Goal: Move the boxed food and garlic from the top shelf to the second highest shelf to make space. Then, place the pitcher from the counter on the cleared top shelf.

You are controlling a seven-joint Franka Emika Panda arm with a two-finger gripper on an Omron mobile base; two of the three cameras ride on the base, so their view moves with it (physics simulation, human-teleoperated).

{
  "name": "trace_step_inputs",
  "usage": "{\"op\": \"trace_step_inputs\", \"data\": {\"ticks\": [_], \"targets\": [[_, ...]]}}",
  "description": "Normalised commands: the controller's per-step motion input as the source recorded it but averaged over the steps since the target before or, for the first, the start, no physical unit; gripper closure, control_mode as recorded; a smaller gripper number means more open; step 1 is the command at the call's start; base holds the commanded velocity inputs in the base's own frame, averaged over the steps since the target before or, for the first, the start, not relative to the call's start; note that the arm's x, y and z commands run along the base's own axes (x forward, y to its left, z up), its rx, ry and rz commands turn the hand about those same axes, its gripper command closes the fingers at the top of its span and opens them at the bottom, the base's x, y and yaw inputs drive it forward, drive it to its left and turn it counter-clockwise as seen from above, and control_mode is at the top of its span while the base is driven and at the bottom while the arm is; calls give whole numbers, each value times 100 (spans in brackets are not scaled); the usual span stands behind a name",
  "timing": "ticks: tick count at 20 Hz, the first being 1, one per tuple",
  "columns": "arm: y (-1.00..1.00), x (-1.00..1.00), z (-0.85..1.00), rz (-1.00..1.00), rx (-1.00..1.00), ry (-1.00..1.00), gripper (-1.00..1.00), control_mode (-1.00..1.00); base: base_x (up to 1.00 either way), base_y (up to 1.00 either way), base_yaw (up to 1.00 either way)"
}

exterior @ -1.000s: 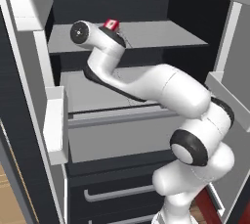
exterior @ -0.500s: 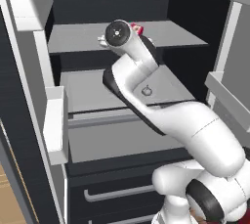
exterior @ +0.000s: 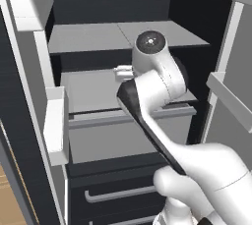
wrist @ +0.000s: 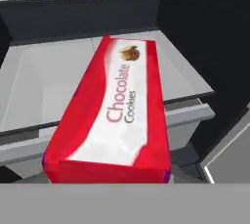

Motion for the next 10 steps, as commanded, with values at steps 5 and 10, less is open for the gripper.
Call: {"op": "trace_step_inputs", "data": {"ticks": [5,10], "targets": [[0,-34,-66,26,-5,36,100,-100,0,0,0],[1,57,-62,25,0,8,100,-100,0,0,0]]}}
